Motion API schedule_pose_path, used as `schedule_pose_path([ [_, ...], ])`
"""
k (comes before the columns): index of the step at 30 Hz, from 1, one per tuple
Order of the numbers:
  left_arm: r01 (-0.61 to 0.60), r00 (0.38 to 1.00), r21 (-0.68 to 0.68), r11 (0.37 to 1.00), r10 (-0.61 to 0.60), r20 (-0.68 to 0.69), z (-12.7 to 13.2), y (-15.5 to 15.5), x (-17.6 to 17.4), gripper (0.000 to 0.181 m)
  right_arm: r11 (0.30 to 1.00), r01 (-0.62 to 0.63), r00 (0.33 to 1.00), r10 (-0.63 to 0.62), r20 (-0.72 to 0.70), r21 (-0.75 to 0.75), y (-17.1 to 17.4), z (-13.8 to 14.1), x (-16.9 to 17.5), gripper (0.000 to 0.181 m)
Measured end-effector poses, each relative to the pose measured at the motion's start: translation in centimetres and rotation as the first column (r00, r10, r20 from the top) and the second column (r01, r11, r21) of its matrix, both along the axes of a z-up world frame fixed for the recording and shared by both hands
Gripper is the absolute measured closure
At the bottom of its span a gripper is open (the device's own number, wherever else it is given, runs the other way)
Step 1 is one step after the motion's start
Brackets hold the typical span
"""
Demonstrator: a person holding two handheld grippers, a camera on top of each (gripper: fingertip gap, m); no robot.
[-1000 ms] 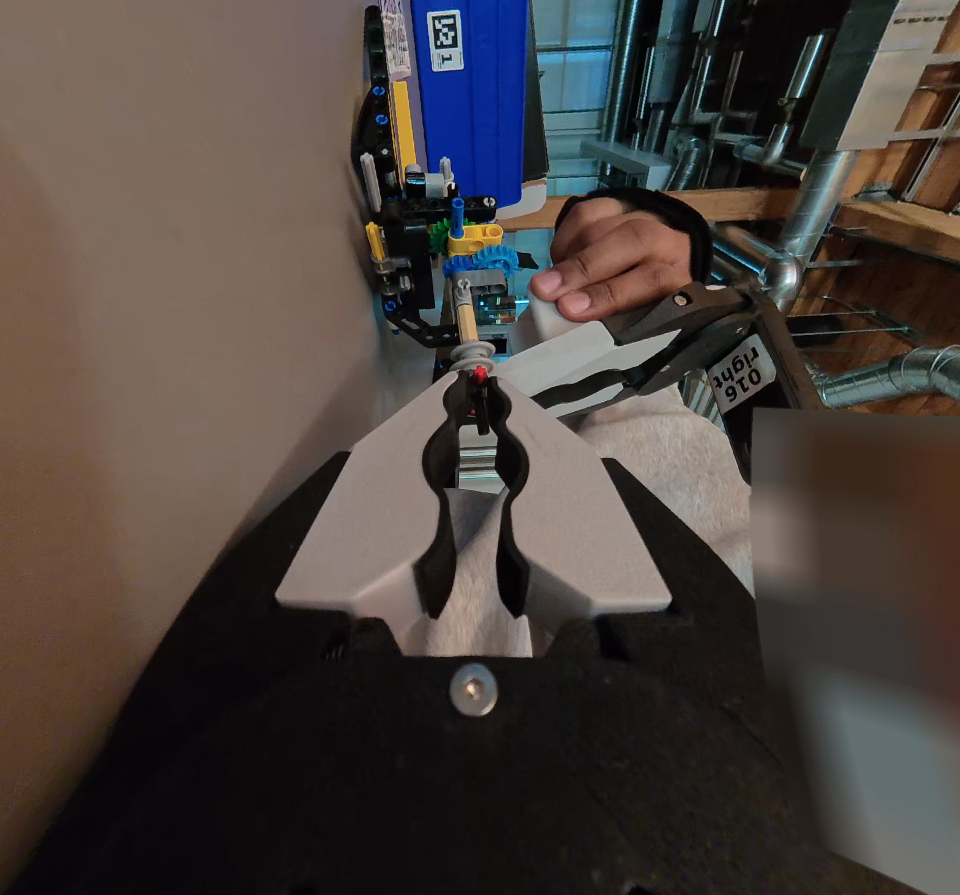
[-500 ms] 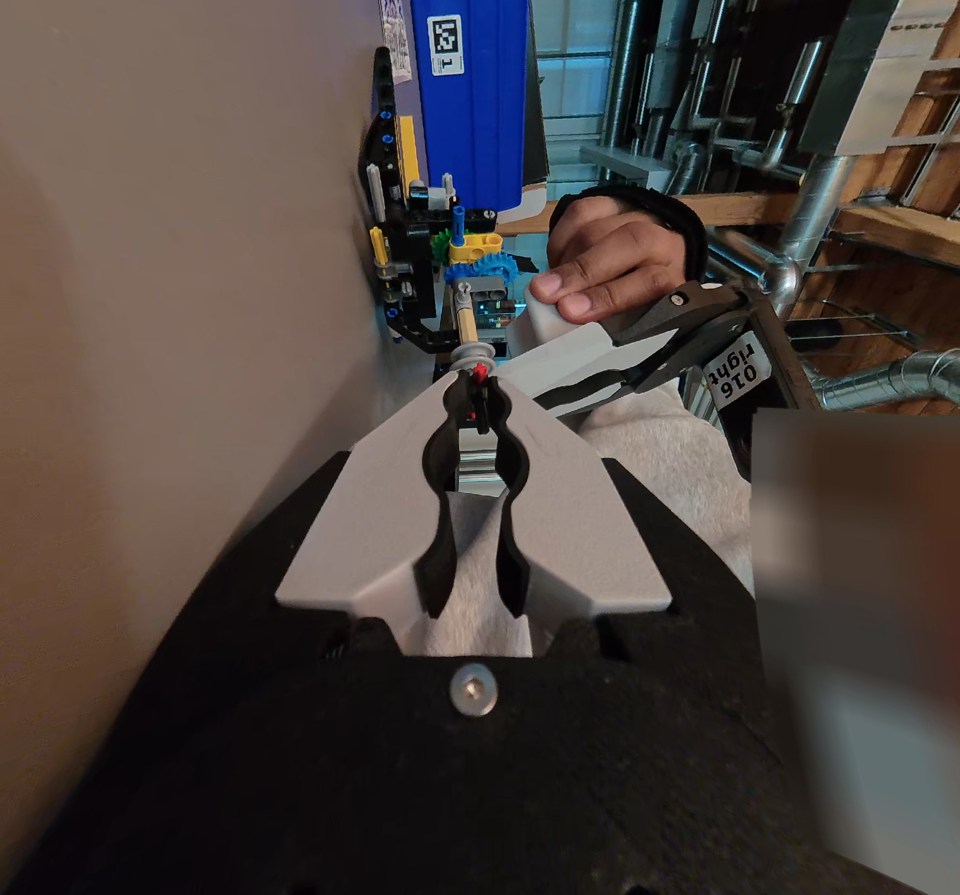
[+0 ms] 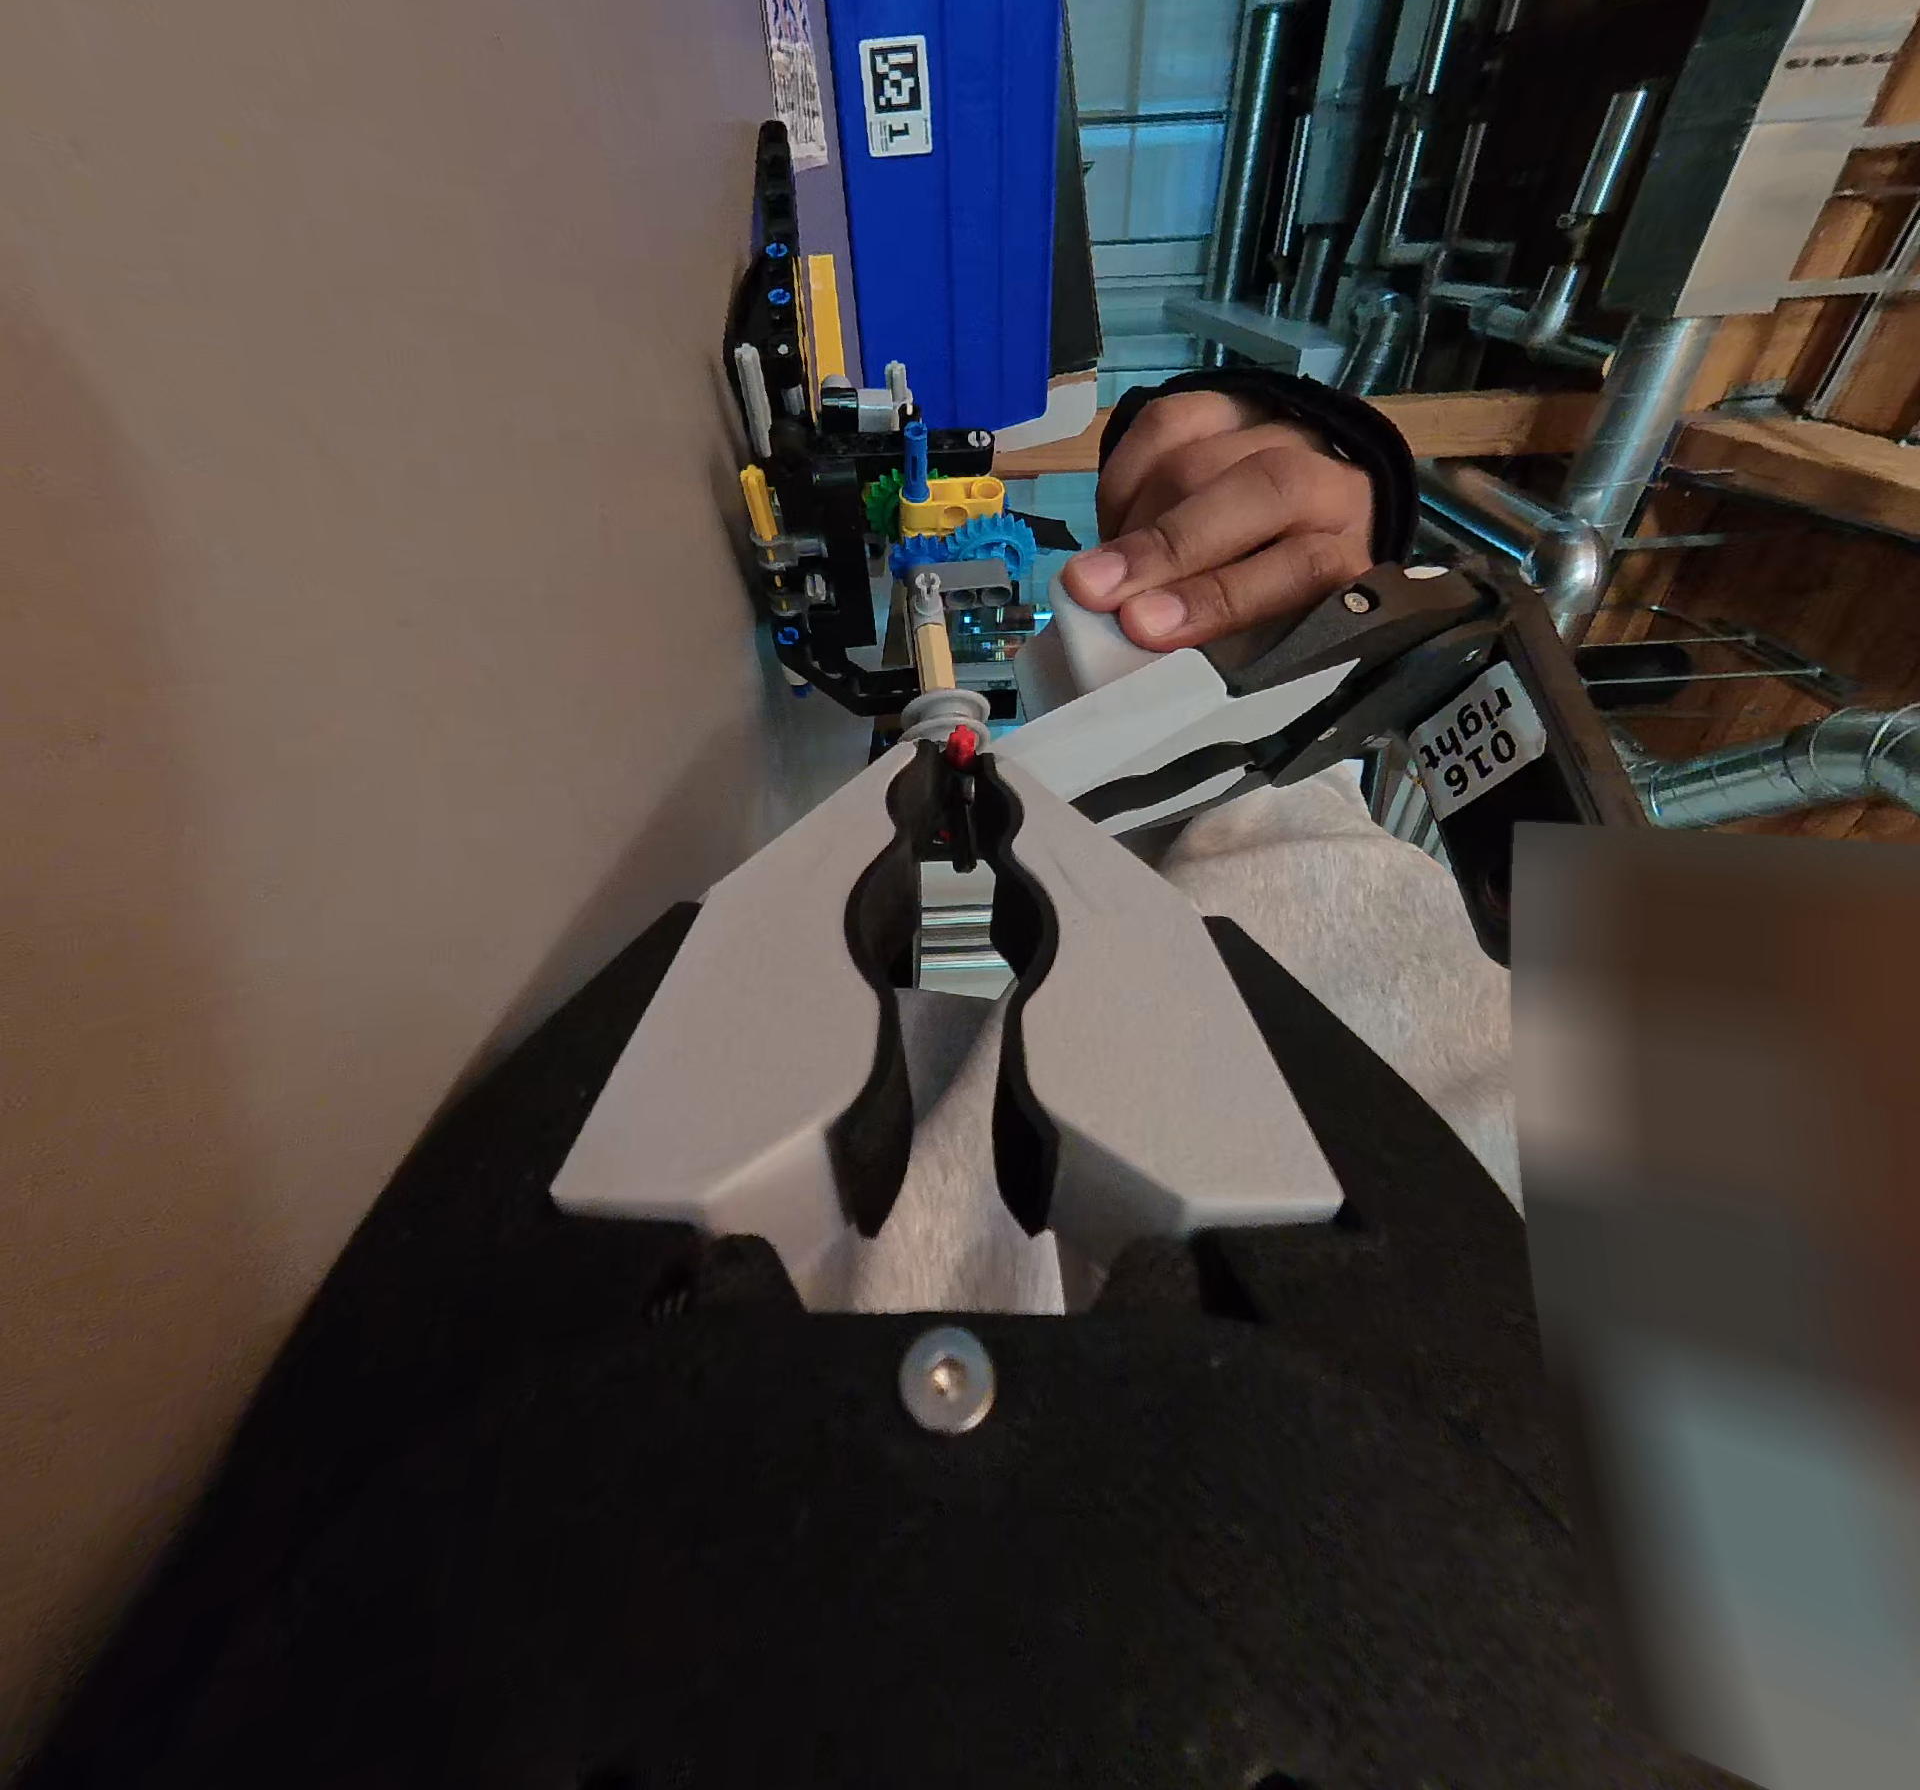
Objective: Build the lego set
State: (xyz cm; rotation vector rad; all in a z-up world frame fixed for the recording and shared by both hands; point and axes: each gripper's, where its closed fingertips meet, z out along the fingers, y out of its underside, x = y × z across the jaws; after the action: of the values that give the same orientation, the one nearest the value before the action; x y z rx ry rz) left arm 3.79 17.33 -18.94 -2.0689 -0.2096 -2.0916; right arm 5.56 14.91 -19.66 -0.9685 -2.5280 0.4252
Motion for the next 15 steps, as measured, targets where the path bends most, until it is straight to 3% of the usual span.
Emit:
schedule_pose_path([
  [15,-0.023,1.000,-0.007,1.000,0.023,0.008,0.06,0.24,0.03,0.178,1.000,-0.001,1.000,0.002,-0.024,0.007,0.07,0.18,-0.07,0.176],
])
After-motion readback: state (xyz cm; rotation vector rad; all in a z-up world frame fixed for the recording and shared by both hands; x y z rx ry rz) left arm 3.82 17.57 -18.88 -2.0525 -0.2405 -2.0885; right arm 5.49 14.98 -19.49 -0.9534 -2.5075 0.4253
